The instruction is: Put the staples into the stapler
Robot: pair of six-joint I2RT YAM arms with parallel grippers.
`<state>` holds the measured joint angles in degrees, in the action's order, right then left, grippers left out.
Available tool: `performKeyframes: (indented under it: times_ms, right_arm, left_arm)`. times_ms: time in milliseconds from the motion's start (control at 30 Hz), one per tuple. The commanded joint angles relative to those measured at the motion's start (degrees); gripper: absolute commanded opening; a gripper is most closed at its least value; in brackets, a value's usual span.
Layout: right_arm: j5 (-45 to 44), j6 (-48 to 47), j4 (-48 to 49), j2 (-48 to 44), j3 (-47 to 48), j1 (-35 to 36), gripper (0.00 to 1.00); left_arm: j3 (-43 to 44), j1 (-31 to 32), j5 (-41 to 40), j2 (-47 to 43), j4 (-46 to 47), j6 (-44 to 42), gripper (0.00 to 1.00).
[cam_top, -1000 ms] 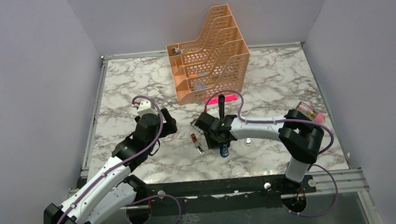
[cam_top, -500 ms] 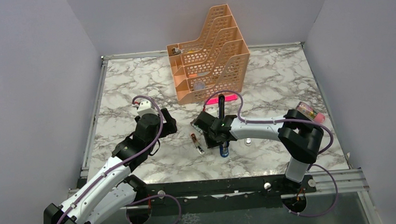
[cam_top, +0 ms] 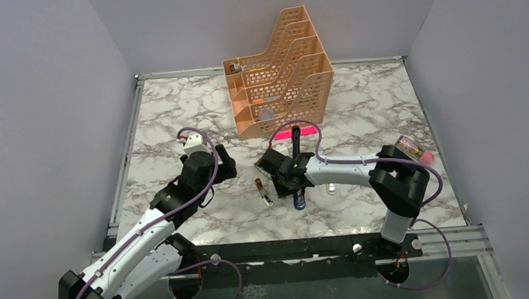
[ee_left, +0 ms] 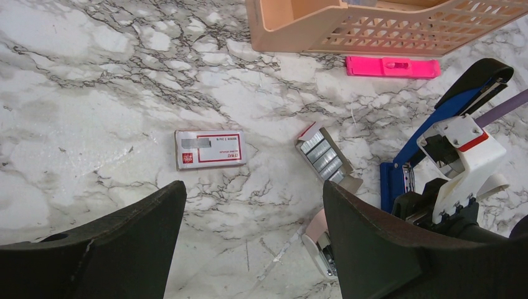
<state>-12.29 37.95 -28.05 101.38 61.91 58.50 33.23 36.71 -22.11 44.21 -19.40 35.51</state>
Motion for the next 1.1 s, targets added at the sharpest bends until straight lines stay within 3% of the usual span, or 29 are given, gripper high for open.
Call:
performKeyframes:
  times_ms: [0, 400, 633, 1067]
  right_arm:
    - [-1.19, -0.47, -1.53, 2.13, 1.24, 0.38, 0.23]
    - [-3.26, -0.32, 1.63, -3.03, -0.29, 0.72, 0.2]
    - [0.46, -4.36, 8.34, -6.72, -2.76, 1.38, 0.21]
    - [0.72, -9.52, 13.11, -4.82, -2.19, 6.21, 0.21]
  left_arm:
    - [-0.17, -0.28, 0.49, -0.04, 0.94, -0.61, 0.82]
    - [-0.08, -0.24, 0.58, 0.16, 0.97, -0.69, 0.82]
    - [-0.09, -0.29, 0.5, 0.03, 1.0, -0.72, 0.82]
    - [-0.16, -0.28, 0.03, -0.16, 0.77, -0.61, 0.82]
